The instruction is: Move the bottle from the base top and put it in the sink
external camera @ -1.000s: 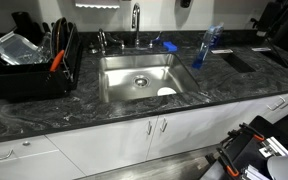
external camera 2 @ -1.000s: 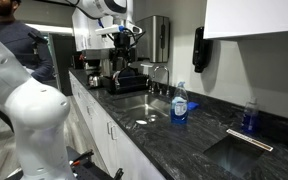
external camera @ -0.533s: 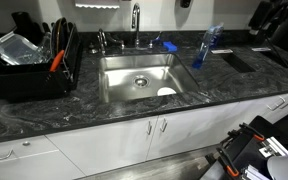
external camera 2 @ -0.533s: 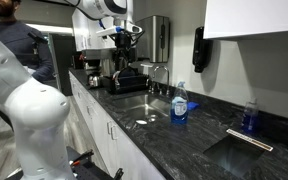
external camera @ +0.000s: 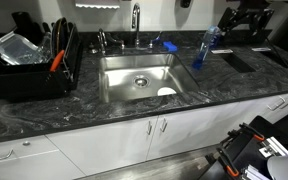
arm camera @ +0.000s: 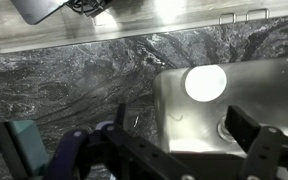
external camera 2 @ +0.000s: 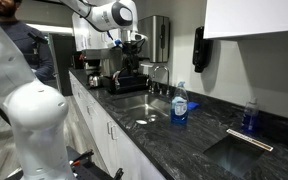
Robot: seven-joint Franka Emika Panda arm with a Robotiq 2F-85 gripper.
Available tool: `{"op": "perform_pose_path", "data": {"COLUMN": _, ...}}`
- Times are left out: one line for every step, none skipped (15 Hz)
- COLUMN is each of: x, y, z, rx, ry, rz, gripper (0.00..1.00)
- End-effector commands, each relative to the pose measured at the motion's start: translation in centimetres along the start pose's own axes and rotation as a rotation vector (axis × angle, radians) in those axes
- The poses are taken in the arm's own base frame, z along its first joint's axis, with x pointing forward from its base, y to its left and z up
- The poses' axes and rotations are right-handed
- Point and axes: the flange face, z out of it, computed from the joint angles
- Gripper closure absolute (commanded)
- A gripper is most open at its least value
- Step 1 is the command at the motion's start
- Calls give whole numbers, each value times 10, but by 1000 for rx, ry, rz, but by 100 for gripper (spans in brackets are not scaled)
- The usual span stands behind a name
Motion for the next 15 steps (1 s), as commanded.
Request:
{"op": "perform_pose_path", "data": {"x": 29, "y": -5, "z": 16, "rx": -12, "ry": 39, "rz": 126, "gripper": 0}}
{"op": "perform_pose_path", "data": {"x": 36, "y": -4, "z": 21, "rx": -16, "ry": 51, "rz": 160, "gripper": 0}}
{"op": "perform_pose_path", "data": {"x": 42, "y": -3, "z": 24, "rx": -20, "ry": 65, "rz": 194, "gripper": 0}}
{"op": "perform_pose_path", "data": {"x": 49, "y": -2, "z": 29, "rx": -24, "ry": 78, "rz": 229, "gripper": 0}}
{"op": "perform_pose_path", "data": {"x": 56, "y": -1, "z": 33, "rx": -27, "ry": 93, "rz": 257, "gripper": 0}}
{"op": "perform_pose_path", "data": {"x": 63, "y": -1, "z": 36, "rx": -32, "ry": 114, "rz": 290, "gripper": 0}}
{"op": "perform_pose_path", "data": {"x": 69, "y": 0, "z": 41, "rx": -39, "ry": 122, "rz": 315, "gripper": 0}}
{"op": "perform_pose_path", "data": {"x": 76, "y": 1, "z": 45, "rx": -44, "ry": 128, "rz": 339, "gripper": 0}}
{"op": "perform_pose_path", "data": {"x": 83, "y": 1, "z": 50, "rx": -49, "ry": 131, "rz": 361, "gripper": 0}}
{"op": "perform_pose_path", "data": {"x": 91, "y": 0, "z": 55, "rx": -51, "ry": 136, "rz": 377, "gripper": 0}}
{"op": "perform_pose_path", "data": {"x": 99, "y": -1, "z": 59, "rx": -55, "ry": 142, "rz": 391, "gripper": 0}}
{"op": "perform_pose_path", "data": {"x": 109, "y": -1, "z": 62, "rx": -60, "ry": 150, "rz": 406, "gripper": 0}}
{"op": "perform_pose_path", "data": {"x": 118, "y": -1, "z": 65, "rx": -65, "ry": 157, "rz": 418, "gripper": 0}}
{"op": "perform_pose_path", "data": {"x": 127, "y": -2, "z": 67, "rx": -71, "ry": 166, "rz": 431, "gripper": 0}}
{"op": "perform_pose_path", "data": {"x": 137, "y": -2, "z": 69, "rx": -78, "ry": 179, "rz": 442, "gripper": 0}}
